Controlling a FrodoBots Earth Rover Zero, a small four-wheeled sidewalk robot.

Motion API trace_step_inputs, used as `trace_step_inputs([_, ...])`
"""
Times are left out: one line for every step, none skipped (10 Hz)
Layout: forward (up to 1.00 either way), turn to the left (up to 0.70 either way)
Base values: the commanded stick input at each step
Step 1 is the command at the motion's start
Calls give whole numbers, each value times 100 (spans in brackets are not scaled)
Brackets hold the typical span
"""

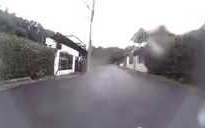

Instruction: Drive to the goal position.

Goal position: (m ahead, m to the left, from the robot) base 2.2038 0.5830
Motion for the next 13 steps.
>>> trace_step_inputs([70,0])
trace_step_inputs([70,0])
trace_step_inputs([70,0])
trace_step_inputs([70,0])
trace_step_inputs([70,0])
trace_step_inputs([70,0])
trace_step_inputs([70,0])
trace_step_inputs([70,0])
trace_step_inputs([70,0])
trace_step_inputs([70,0])
trace_step_inputs([70,0])
trace_step_inputs([70,0])
trace_step_inputs([70,0])
